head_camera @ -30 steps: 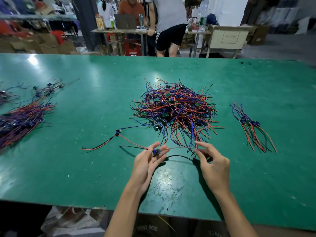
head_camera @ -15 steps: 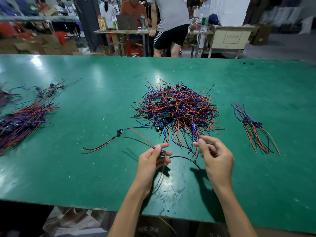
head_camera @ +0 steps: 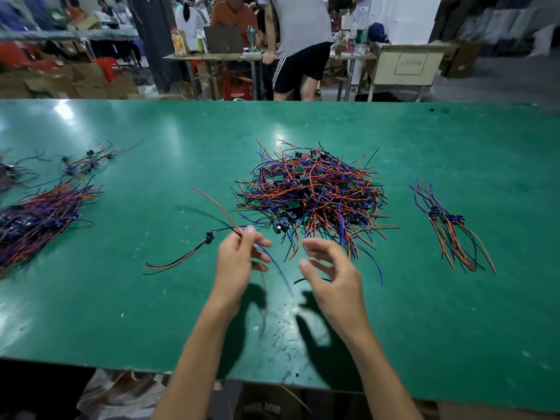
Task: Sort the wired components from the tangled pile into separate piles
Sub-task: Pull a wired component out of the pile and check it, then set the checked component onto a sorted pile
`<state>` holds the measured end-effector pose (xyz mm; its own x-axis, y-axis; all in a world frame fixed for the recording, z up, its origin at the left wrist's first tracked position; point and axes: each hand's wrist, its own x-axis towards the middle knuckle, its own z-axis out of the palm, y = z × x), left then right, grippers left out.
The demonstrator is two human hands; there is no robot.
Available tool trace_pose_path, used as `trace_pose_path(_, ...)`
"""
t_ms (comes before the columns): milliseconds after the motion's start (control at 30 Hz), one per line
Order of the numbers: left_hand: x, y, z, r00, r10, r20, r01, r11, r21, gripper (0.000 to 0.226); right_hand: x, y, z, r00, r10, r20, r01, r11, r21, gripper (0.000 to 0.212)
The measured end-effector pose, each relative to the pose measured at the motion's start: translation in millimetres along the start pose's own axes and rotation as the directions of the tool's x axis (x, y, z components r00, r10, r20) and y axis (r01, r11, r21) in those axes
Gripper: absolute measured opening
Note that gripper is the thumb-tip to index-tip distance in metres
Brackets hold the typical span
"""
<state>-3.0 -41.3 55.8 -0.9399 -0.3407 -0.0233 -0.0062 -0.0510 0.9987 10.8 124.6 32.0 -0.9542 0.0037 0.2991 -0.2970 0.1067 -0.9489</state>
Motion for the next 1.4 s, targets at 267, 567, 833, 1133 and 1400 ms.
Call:
trace_pose_path(267, 104, 15, -74, 0.974, 0.135, -0.181, 0.133, 0.304, 0.944, 0.035, 8, 50, -64, 0.926, 0.09, -0.366, -0.195, 0.946, -0.258, 0.027)
trace_pose_path(567, 102, -33, -64, 0.971, 0.161, -0.179, 0.156, 0.15, 0.976, 0.064, 10, 60, -62, 0.942, 0.131, -0.308, -0.228, 0.925, -0.304, 0.02)
trace_pose_path(833, 109, -41, -88, 0.962, 0.183, -0.203, 0.182, 0.127, 0.975, 0.039, 8, 62, -64, 0.941, 0.133, -0.311, -0.233, 0.921, -0.311, 0.024)
trace_pose_path(1133, 106, -34, -19, 0.934, 0.276, 0.227, -0.292, 0.223, 0.93, 0.031, 8, 61, -62, 0.942, 0.144, -0.304, -0.249, 0.905, -0.344, 0.02)
trace_pose_path(1400, 105, -53, 35, 0.947, 0.265, 0.181, -0.283, 0.42, 0.862, 0.036, 8, 57, -62, 0.948, 0.162, -0.274, -0.252, 0.908, -0.335, 0.021)
